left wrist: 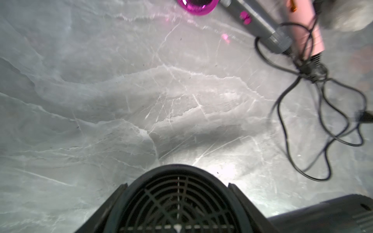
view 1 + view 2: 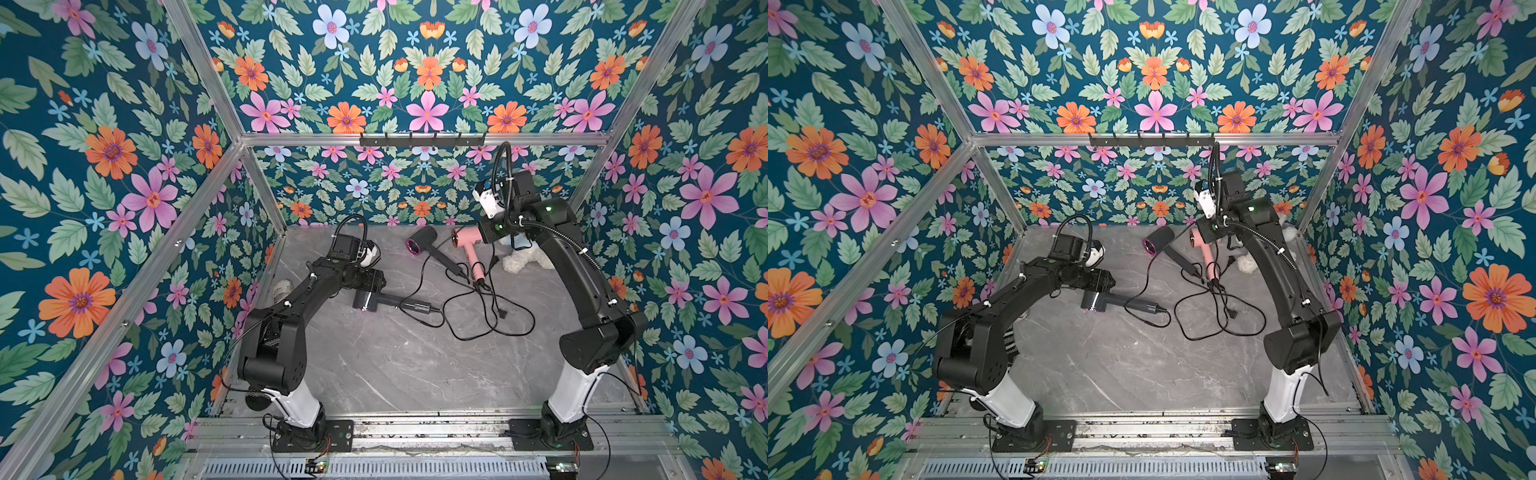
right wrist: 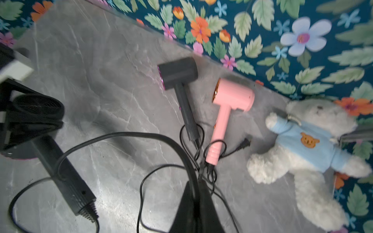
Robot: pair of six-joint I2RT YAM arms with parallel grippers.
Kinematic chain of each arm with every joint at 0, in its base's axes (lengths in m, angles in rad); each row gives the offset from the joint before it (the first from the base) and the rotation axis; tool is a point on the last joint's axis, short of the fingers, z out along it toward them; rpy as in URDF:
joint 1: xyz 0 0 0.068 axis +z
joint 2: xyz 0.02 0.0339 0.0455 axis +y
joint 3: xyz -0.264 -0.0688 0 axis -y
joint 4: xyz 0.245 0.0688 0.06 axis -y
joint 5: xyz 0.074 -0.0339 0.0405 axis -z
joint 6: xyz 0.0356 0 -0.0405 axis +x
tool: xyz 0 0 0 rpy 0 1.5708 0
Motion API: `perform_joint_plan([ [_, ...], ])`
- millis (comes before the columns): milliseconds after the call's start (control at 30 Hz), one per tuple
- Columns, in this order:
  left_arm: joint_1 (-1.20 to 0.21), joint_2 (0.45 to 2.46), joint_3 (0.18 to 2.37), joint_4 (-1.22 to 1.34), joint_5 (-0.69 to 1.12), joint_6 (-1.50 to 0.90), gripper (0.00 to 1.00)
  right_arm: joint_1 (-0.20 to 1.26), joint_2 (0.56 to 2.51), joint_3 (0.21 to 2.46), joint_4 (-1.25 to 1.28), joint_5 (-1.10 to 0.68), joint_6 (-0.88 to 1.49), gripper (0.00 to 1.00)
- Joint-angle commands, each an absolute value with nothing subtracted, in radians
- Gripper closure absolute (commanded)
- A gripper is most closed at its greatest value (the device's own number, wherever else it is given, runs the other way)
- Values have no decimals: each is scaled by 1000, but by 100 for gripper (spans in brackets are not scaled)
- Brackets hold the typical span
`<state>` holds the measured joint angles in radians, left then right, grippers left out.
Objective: Wrap the cord around the hair dryer
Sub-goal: Wrap the power cord around the hair dryer.
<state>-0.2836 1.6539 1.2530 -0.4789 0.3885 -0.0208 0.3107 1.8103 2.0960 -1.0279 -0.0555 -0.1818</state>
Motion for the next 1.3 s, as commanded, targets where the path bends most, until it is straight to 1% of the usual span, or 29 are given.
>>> perform_joint_plan([
  [0, -290, 1614, 1248, -446, 625, -22, 100, 297, 1782, 2019, -934, -99, -137, 100],
  [133, -306, 1586, 1226, -384, 772, -50, 100, 295, 1798, 1986, -920, -110, -125, 100],
  [300, -300, 1512, 1145, -173, 918, -174, 100, 251, 1804, 1874, -876, -143, -71, 100],
  [367, -284, 1487, 1123, -82, 933, -254, 100, 235, 1800, 1816, -862, -146, -53, 100],
  [500, -196, 1453, 1045, 196, 902, -539, 100, 227, 1771, 1665, -822, -170, -40, 100],
  [600, -138, 1446, 1007, 278, 805, -658, 100, 229, 1730, 1547, -783, -194, -27, 100],
  [700, -106, 1449, 974, 323, 695, -719, 100, 234, 1689, 1443, -758, -209, -19, 100],
  [800, -94, 1453, 910, 448, 605, -795, 100, 255, 1668, 1359, -756, -193, -40, 100],
  [833, -92, 1454, 893, 474, 570, -809, 100, 262, 1625, 1336, -756, -183, -47, 100],
  [900, -89, 1454, 859, 497, 467, -818, 100, 277, 1603, 1299, -761, -174, -53, 100],
  [1067, -85, 1471, 832, 445, 219, -796, 100, 356, 1545, 1254, -821, -160, -89, 100],
  [1167, -101, 1493, 875, 301, 14, -702, 100, 438, 1511, 1248, -861, -144, -132, 100],
  [1267, -144, 1522, 922, 173, -209, -599, 100, 533, 1480, 1268, -897, -81, -193, 100],
])
